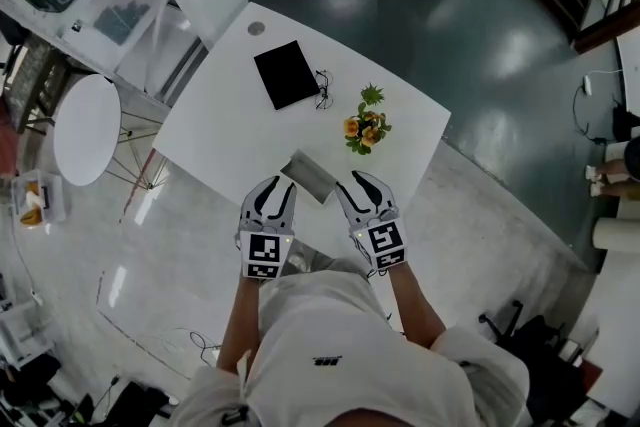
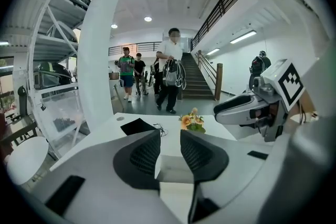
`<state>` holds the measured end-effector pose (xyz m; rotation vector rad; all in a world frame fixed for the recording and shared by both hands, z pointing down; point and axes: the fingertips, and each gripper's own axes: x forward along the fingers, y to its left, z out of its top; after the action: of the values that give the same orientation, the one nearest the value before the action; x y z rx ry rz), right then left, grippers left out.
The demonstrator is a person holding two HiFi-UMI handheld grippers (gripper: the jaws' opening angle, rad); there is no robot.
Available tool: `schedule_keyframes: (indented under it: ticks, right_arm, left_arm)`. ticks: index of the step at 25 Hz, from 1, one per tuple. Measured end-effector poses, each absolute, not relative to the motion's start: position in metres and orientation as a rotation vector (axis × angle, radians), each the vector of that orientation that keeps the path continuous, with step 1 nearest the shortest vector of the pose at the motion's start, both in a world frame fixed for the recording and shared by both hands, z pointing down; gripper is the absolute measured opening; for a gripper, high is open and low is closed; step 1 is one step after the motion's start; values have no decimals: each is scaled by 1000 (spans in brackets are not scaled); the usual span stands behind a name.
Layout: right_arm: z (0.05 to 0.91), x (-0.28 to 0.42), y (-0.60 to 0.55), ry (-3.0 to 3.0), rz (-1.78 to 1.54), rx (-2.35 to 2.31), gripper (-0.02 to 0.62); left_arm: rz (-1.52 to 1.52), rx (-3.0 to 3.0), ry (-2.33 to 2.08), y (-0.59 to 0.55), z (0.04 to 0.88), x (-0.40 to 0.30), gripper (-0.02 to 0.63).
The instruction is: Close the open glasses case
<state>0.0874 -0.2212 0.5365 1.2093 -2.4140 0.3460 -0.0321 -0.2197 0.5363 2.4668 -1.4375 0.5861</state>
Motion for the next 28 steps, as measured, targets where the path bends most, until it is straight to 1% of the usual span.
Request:
schedule_keyframes:
  ticks: [15, 28]
  right_arm:
    - [619, 110, -246, -2330, 475, 1122, 143]
    - [661, 107, -269, -2298, 488, 1061, 140]
  left_arm:
    - [711, 2380, -1331, -239, 617, 0, 120]
    - [737, 2294, -1277, -240, 671, 20, 114]
